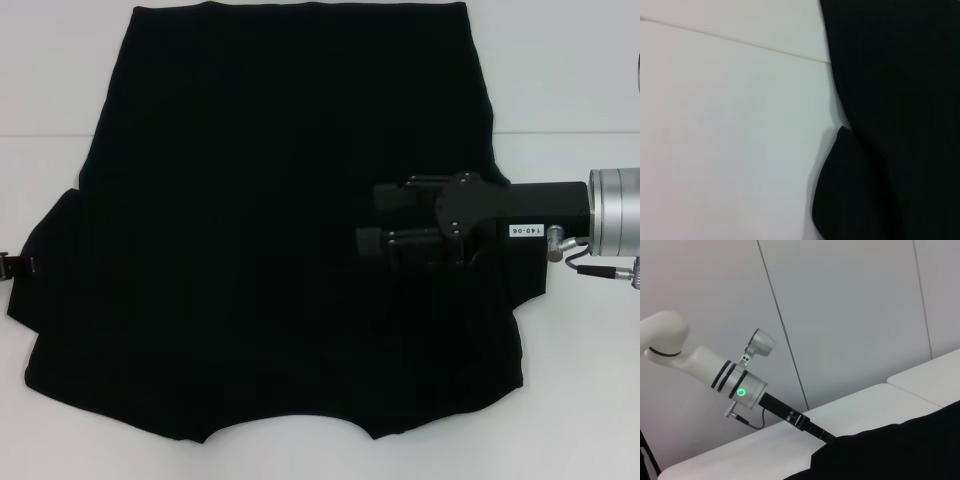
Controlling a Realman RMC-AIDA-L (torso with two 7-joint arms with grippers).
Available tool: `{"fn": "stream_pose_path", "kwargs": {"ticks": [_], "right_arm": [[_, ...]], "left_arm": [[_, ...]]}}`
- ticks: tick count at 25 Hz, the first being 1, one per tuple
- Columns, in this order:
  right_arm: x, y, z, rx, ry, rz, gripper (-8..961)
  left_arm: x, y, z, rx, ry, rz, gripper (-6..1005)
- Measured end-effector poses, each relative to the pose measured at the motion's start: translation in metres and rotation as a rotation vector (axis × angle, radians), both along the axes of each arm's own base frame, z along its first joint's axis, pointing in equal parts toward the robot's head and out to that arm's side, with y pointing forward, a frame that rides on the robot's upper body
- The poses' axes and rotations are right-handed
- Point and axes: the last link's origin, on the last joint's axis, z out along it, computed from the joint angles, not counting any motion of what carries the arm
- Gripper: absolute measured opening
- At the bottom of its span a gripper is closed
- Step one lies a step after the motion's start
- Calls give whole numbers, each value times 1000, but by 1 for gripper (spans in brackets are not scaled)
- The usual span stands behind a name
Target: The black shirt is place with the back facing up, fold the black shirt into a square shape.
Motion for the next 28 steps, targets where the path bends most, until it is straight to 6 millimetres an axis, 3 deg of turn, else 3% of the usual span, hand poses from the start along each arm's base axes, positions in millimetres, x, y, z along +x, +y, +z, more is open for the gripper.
{"fn": "stream_pose_path", "kwargs": {"ticks": [9, 28], "right_arm": [[1, 0, 0, 0, 0, -2, 771], [0, 0, 0, 2, 2, -1, 759]], "left_arm": [[-6, 0, -5, -3, 23, 19, 571], [-1, 2, -13, -45, 39, -2, 505]]}}
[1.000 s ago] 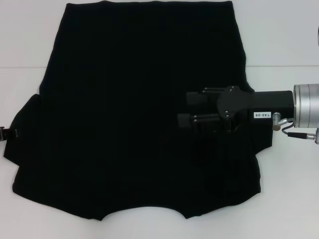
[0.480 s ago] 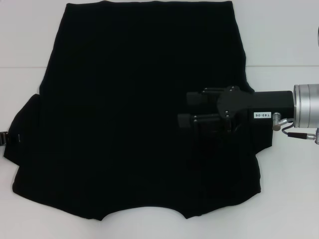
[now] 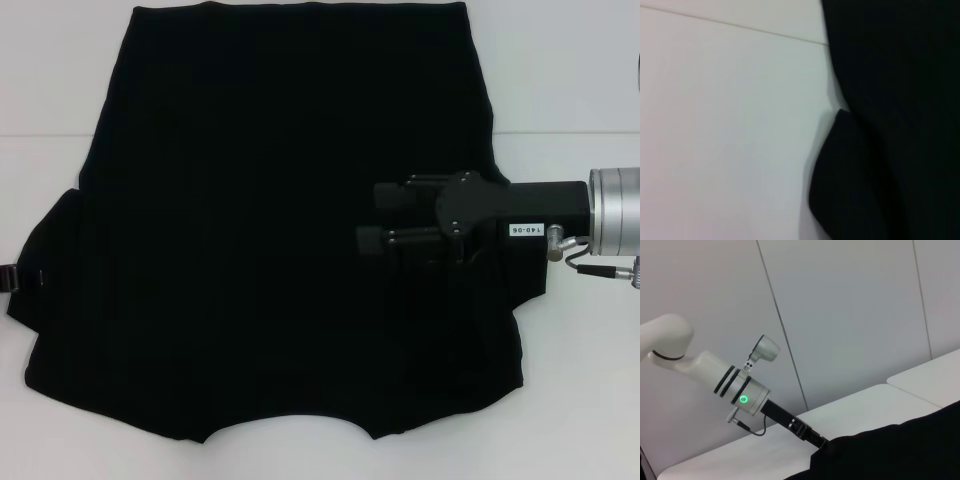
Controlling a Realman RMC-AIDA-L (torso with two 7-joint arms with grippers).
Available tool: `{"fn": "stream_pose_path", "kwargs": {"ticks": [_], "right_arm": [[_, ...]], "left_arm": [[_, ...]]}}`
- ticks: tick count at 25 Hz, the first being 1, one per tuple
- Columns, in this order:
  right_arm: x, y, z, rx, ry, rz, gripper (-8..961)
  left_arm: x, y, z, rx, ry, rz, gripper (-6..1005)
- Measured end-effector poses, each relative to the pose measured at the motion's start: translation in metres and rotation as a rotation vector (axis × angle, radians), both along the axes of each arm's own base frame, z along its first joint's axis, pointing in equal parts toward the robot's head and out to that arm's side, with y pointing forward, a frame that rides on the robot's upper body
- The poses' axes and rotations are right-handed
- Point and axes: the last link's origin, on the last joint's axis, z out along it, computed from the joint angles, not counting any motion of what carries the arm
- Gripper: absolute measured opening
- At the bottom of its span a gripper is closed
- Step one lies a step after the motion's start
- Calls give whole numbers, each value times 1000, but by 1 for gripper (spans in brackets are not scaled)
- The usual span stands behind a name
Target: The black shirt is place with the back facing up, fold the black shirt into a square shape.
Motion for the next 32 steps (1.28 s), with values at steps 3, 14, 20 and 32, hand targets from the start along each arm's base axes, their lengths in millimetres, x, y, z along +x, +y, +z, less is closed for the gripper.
{"fn": "stream_pose_path", "kwargs": {"ticks": [3, 14, 20, 32], "right_arm": [[0, 0, 0, 3, 2, -1, 757], [0, 1, 1, 6, 3, -3, 750], [2, 0, 2, 11, 12, -9, 747], [3, 0, 2, 21, 27, -22, 739]], "left_arm": [[2, 1, -3, -26, 17, -6, 490], [3, 2, -3, -35, 32, -11, 138], [3, 2, -2, -26, 28, -9, 27], [-11, -8, 16, 55, 20, 37, 19]]}}
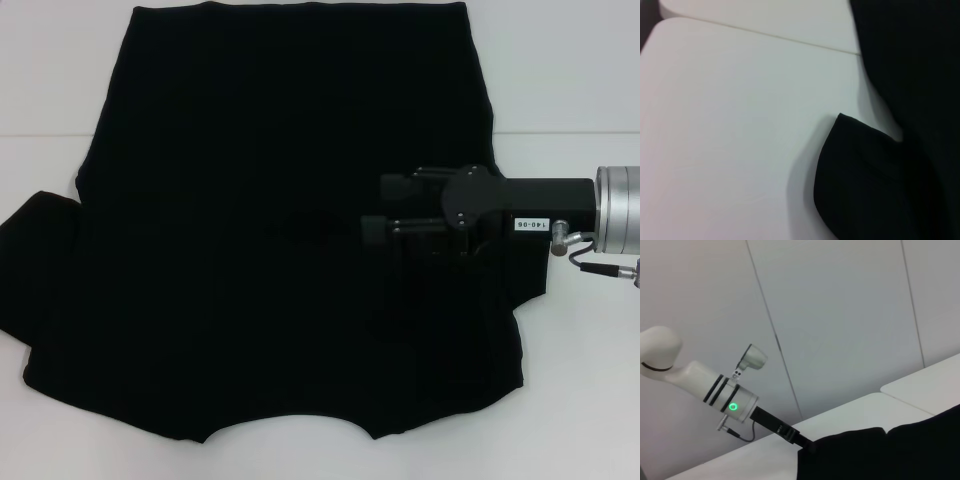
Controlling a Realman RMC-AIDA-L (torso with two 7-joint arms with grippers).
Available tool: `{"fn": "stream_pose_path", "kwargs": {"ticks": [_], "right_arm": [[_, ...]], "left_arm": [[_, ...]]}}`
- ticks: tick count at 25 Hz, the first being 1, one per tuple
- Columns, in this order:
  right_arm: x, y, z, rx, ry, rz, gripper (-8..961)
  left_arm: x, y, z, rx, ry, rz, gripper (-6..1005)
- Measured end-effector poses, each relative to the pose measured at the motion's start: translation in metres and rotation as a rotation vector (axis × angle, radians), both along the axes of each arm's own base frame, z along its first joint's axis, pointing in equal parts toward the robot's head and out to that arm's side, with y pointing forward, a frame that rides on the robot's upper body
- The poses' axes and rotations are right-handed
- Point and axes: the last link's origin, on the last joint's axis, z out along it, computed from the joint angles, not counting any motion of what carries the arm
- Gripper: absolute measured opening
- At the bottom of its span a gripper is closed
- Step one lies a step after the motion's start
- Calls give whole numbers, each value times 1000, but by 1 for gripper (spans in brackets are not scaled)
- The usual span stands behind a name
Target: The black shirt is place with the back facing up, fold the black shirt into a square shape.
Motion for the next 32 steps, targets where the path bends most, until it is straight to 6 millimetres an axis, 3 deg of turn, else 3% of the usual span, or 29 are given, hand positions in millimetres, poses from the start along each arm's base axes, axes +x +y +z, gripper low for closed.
{"fn": "stream_pose_path", "kwargs": {"ticks": [14, 32], "right_arm": [[0, 0, -2, 2, 8, -2, 730], [1, -1, -4, -4, 13, -8, 719]], "left_arm": [[-10, -7, 13, 50, 2, 29, 20], [-8, 3, 26, 87, 51, 16, 19]]}}
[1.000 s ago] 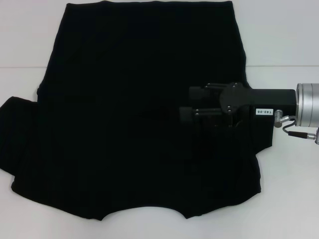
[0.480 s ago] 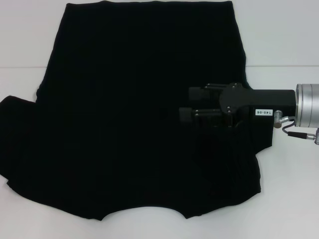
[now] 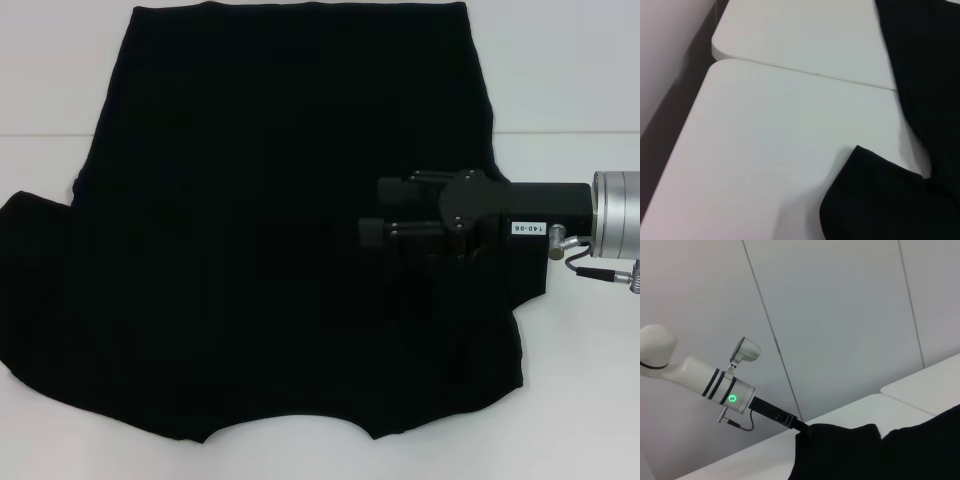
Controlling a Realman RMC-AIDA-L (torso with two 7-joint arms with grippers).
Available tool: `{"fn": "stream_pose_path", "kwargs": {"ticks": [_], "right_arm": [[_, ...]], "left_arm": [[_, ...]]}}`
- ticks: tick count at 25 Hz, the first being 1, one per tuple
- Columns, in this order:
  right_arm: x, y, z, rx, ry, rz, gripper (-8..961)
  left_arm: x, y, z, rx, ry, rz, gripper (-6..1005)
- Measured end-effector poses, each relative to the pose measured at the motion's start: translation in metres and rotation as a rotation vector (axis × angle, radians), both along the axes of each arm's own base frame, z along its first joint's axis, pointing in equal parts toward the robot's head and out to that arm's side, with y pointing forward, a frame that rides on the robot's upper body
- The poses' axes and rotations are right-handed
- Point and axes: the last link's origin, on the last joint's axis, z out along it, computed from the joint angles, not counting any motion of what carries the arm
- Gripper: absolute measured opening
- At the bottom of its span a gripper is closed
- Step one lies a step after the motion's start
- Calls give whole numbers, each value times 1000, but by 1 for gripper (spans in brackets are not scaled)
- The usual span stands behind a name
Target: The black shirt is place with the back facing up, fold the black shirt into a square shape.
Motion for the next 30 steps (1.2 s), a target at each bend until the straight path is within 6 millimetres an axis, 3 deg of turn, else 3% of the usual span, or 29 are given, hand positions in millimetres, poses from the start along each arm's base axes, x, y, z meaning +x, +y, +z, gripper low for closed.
{"fn": "stream_pose_path", "kwargs": {"ticks": [20, 30], "right_arm": [[0, 1, 0, 4, -2, -3, 706], [2, 1, 0, 8, -3, -10, 700]], "left_arm": [[0, -3, -1, -8, -16, 6, 19], [38, 18, -14, -62, -99, -141, 23]]}}
